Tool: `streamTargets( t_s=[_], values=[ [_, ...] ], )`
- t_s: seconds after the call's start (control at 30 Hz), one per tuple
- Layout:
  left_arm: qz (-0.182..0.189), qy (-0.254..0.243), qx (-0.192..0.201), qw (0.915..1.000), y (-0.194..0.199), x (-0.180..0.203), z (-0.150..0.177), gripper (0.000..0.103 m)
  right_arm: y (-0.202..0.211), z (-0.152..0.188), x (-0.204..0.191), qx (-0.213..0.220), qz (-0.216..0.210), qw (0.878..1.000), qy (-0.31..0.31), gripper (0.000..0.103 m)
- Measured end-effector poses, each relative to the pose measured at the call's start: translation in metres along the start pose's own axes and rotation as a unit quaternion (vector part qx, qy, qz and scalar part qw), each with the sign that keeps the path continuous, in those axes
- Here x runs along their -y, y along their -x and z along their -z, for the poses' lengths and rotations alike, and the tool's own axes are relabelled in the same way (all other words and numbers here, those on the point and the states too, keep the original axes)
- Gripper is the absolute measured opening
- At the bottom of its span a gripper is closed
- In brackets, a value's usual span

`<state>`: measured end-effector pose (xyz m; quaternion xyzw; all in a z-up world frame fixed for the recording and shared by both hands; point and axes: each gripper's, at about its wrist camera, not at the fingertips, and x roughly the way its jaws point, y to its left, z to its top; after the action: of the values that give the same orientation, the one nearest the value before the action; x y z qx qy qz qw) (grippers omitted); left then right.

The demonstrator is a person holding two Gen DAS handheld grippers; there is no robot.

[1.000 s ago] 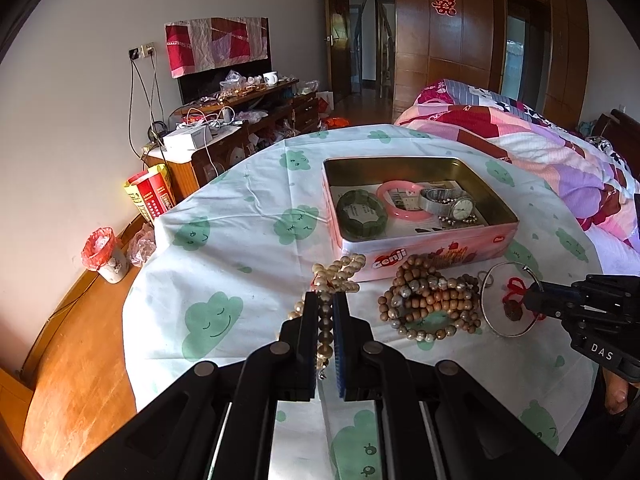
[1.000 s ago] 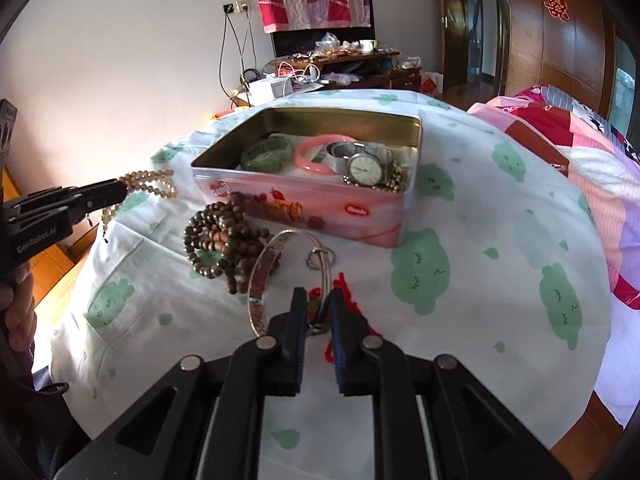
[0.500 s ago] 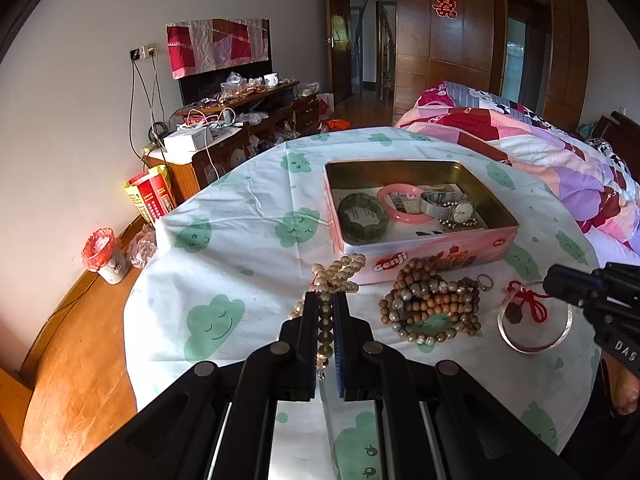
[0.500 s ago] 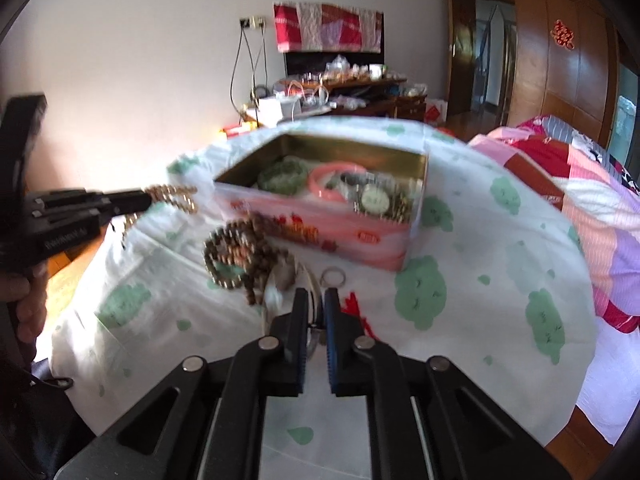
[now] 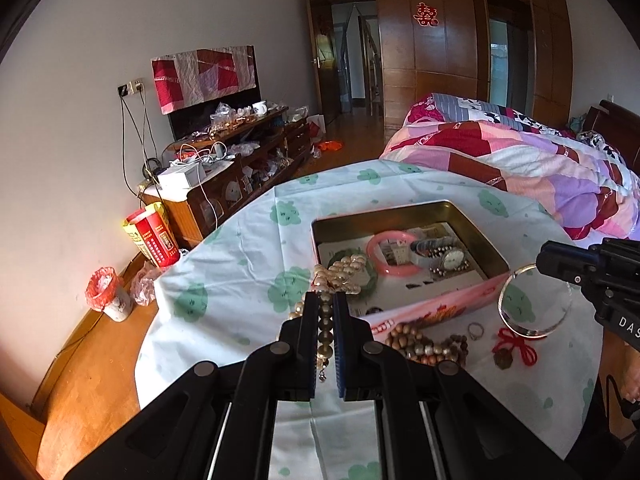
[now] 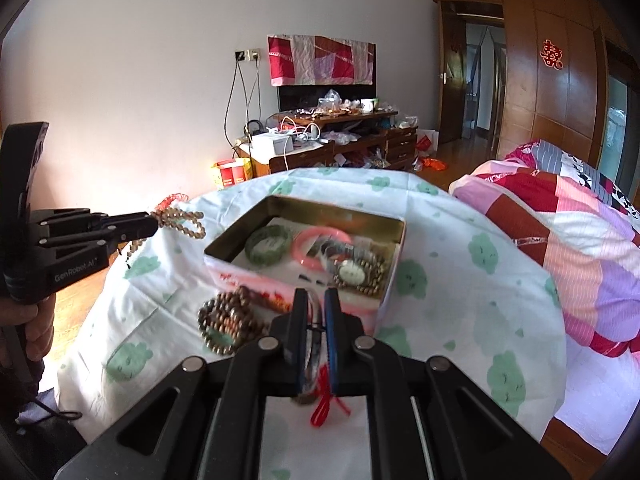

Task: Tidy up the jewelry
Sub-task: 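Carry the pearl necklace and silver hoop bangle over the open tin with both grippers, then open both grippers to drop the necklace and bangle into the tin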

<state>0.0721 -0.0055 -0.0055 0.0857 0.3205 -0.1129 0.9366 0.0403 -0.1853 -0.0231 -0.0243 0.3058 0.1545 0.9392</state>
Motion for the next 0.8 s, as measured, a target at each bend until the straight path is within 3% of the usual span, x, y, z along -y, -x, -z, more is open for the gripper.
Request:
streamTargets(
  t_s=[0.37, 0.8],
  values=[
    [-0.004, -0.002, -0.012, 0.9999, -0.036, 0.005, -0.028, 0.006, -0.027, -0.043, 0.015, 0.017, 0.006, 1.0, -0.012, 0.01],
    [-0.015, -0.023, -0.034, 0.999, -0.069, 0.019, -0.035, 0.006, -0.073, -0.043, 0.022, -0.011, 0.016, 0.999, -0.025, 0.01]
  ],
)
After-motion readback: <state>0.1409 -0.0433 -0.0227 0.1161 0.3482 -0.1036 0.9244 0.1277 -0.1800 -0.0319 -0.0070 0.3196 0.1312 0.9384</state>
